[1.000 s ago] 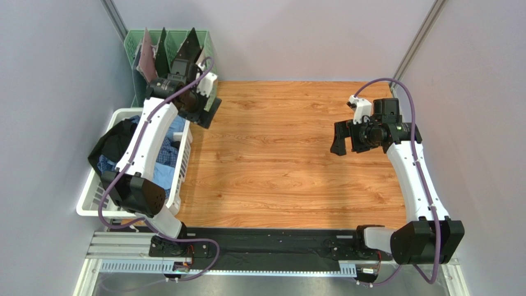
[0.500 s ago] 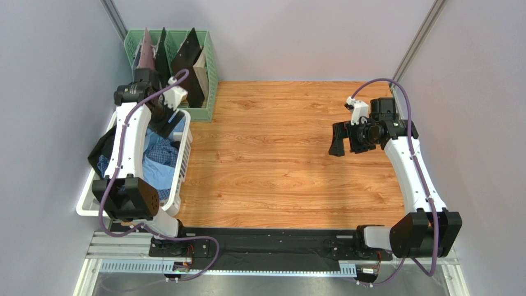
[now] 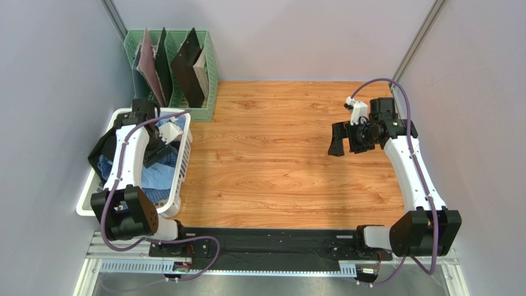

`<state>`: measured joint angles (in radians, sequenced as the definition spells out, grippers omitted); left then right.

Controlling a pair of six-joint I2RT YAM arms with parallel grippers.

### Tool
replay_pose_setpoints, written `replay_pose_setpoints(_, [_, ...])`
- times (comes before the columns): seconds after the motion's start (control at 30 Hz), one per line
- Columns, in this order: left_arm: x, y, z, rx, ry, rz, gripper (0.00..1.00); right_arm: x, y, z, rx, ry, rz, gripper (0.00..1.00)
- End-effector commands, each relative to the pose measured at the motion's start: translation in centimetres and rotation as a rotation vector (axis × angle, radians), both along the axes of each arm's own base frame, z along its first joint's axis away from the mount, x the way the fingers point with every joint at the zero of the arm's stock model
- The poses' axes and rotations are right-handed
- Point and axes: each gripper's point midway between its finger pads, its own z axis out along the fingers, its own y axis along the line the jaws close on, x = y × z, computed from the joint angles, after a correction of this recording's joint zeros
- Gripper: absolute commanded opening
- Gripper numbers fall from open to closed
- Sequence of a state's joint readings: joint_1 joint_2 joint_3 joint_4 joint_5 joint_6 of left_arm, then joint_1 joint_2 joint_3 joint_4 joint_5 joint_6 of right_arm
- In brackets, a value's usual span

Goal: Fold and stack the long sleeve shirts
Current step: Grab the shirt from the pile

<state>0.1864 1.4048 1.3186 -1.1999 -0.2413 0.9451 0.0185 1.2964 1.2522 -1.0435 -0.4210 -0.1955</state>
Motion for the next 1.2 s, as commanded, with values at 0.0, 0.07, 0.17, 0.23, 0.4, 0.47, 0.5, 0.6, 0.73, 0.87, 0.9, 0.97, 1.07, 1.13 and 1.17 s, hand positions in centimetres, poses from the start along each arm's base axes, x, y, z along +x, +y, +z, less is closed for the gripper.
replay_pose_setpoints(0.0, [0.7, 1.3, -0.4, 0.063, 0.001, -0.068, 0.77, 0.5, 0.2, 1.2, 0.016, -0.031, 0.004, 1.00])
replay_pose_setpoints(0.07, [0.4, 1.6, -1.1, 0.068, 0.028, -0.073, 0.79, 0.5, 0.3, 1.3, 0.017, -0.034, 0.004, 1.00])
replay_pose_setpoints(0.17, [0.7, 2.8, -1.8, 0.105, 0.035, -0.069, 0.80, 0.4, 0.3, 1.3, 0.016, -0.035, 0.005, 1.00])
replay_pose_setpoints(0.23, [0.7, 3.7, -2.1, 0.144, 0.049, -0.078, 0.81, 0.4, 0.3, 1.2, 0.018, -0.033, 0.005, 1.00])
replay_pose_setpoints(0.4, [1.6, 5.7, -2.8, 0.194, 0.062, -0.083, 0.87, 0.3, 0.5, 1.4, 0.025, -0.033, 0.011, 1.00])
replay_pose_setpoints(0.47, [2.0, 6.2, -3.4, 0.197, 0.075, -0.092, 0.89, 0.3, 0.4, 1.3, 0.022, -0.031, 0.011, 1.00])
replay_pose_setpoints(0.5, [2.2, 6.3, -3.6, 0.203, 0.078, -0.100, 0.90, 0.3, 0.4, 1.3, 0.021, -0.032, 0.012, 1.00])
replay_pose_setpoints(0.6, [3.1, 7.1, -4.7, 0.234, 0.070, -0.126, 0.90, 0.4, 0.5, 1.2, 0.026, -0.025, 0.013, 1.00])
replay_pose_setpoints(0.73, [2.6, 6.7, -7.2, 0.192, 0.090, -0.159, 0.90, 0.3, 0.4, 1.2, 0.022, -0.031, 0.014, 1.00])
replay_pose_setpoints(0.87, [3.3, 7.0, -8.7, 0.225, 0.043, -0.179, 0.82, 0.2, 0.4, 0.9, 0.020, -0.027, 0.014, 1.00])
replay_pose_setpoints(0.9, [3.3, 7.0, -8.8, 0.225, 0.035, -0.183, 0.70, 0.2, 0.4, 1.1, 0.022, -0.031, 0.014, 1.00])
replay_pose_setpoints(0.97, [3.0, 6.8, -9.0, 0.215, 0.037, -0.181, 0.55, 0.3, 0.4, 1.2, 0.022, -0.035, 0.014, 1.00])
replay_pose_setpoints(1.07, [2.7, 6.2, -7.4, 0.188, 0.006, -0.159, 0.11, 0.3, 0.5, 1.4, 0.027, -0.037, 0.017, 1.00])
replay_pose_setpoints(1.13, [2.2, 5.3, -5.0, 0.150, -0.039, -0.144, 0.00, 0.3, 0.5, 1.3, 0.029, -0.037, 0.018, 1.00])
replay_pose_setpoints(1.17, [2.0, 4.9, -4.0, 0.131, -0.054, -0.144, 0.00, 0.3, 0.6, 1.4, 0.035, -0.038, 0.019, 1.00])
